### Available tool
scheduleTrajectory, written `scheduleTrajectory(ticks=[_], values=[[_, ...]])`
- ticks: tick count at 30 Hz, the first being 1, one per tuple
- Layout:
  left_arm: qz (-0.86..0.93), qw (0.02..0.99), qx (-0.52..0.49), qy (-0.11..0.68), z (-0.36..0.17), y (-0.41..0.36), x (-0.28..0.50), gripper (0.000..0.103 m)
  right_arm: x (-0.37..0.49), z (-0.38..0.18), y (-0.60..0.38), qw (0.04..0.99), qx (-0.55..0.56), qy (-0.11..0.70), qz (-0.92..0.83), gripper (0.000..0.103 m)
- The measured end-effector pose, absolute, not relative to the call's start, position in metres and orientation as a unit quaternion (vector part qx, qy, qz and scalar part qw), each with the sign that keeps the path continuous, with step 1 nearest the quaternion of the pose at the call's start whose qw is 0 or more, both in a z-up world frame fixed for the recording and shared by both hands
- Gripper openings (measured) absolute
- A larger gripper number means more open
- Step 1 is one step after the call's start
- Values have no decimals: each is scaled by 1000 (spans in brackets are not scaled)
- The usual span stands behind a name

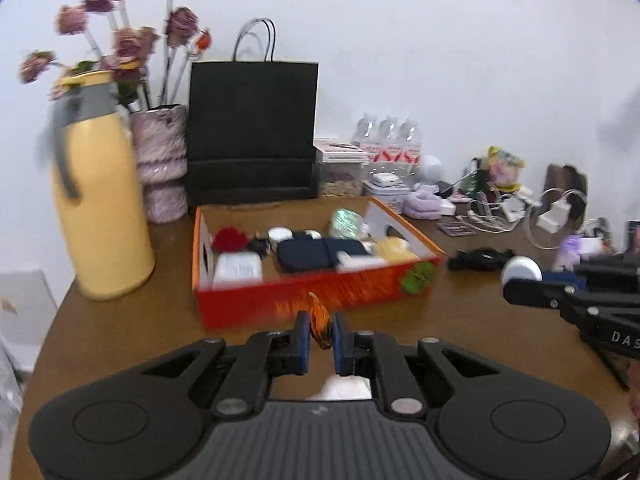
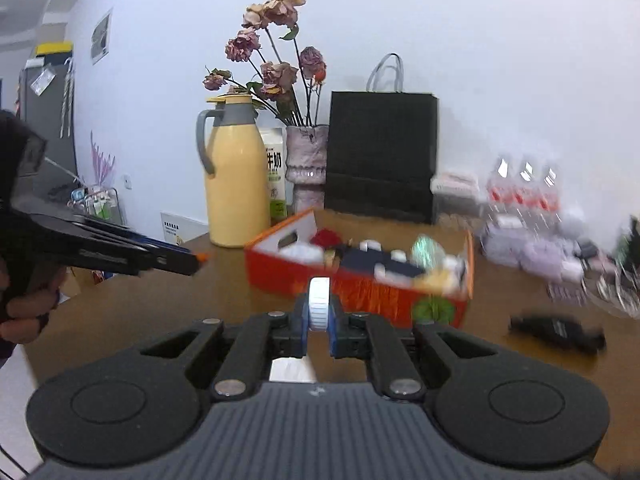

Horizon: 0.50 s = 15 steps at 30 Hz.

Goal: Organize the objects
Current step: 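Carry the orange item and white cap into the box and release both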

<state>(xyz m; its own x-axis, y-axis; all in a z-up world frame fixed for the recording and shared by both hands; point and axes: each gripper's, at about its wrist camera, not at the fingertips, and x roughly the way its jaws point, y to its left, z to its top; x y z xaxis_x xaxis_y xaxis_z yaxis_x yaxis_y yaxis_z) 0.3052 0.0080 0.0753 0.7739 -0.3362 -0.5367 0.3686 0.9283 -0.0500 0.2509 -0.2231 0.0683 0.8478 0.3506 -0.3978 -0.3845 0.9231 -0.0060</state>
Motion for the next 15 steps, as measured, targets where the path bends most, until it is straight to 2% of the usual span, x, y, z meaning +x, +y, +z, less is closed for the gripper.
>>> scheduleTrajectory(ticks=[6,7,10,11,13,14,15], values=[[-182,920,32,345,66,-17,433,10,398,63,-188,941,-52,273,195,10],[-194,911,27,364,60,-18,449,17,413,57,-185,938,-52,285,192,10],[-155,903,-15,401,42,-11,487,17,450,36,-175,929,-62,318,181,10],[-149,902,-21,404,38,-9,493,19,458,30,-173,928,-62,323,174,14],[-149,899,-51,409,35,0,499,37,464,24,-175,926,-57,332,172,17],[-150,896,-62,414,37,4,501,38,463,23,-177,927,-49,330,172,19],[-150,897,-63,411,40,7,498,40,460,26,-181,929,-43,326,171,26]])
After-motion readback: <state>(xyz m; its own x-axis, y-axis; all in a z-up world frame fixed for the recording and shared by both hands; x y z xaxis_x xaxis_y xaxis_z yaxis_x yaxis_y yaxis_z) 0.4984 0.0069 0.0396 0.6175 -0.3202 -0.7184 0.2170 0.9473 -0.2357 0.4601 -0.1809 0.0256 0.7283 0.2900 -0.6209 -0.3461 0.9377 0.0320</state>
